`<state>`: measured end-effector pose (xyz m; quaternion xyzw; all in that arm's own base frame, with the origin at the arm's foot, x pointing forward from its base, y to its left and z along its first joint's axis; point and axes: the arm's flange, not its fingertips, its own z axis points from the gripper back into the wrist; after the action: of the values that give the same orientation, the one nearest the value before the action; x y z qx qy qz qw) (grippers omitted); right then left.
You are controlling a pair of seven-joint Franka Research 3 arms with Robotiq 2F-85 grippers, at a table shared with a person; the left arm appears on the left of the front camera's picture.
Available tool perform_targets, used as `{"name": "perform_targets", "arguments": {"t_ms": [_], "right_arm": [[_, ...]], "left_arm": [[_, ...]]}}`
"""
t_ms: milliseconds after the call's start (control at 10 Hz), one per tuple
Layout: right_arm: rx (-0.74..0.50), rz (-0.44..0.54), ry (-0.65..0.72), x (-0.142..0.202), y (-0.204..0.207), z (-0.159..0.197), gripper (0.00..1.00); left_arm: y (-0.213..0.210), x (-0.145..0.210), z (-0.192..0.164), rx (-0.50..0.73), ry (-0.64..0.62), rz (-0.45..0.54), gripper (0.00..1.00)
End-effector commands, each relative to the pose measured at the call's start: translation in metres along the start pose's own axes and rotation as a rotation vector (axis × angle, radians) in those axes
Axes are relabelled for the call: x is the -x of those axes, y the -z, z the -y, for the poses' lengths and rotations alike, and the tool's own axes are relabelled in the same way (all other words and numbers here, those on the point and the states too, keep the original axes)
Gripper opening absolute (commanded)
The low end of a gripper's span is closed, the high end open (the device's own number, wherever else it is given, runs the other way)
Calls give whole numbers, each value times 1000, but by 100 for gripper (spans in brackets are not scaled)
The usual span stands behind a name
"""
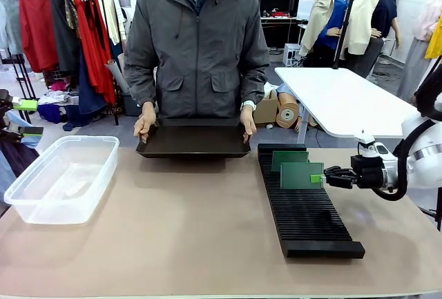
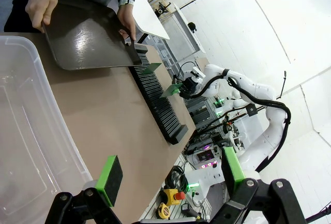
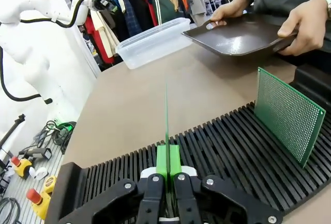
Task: Sort PCBs into racks and boxes based on the side picked up.
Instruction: If the short side of the Blank PCB is picked up, insert it into the PCB Rack ; if the long side is picked up, place it in the Organizing box.
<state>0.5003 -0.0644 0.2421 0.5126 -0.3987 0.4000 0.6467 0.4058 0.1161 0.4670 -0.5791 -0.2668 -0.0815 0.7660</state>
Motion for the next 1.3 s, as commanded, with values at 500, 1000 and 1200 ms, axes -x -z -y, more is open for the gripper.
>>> {"name": "perform_targets", "arguments": {"t_ms": [500,1000,1200], "right_arm": [[35,34,-24,20,10,-4,0],[5,17,10,21,5,-1,0],[5,17,10,21,5,-1,0]], "left_arm": [[-1,1,2,8,1,-2,100],[-1,1,2,8,1,-2,100],[-1,1,2,8,1,-2,100]]}}
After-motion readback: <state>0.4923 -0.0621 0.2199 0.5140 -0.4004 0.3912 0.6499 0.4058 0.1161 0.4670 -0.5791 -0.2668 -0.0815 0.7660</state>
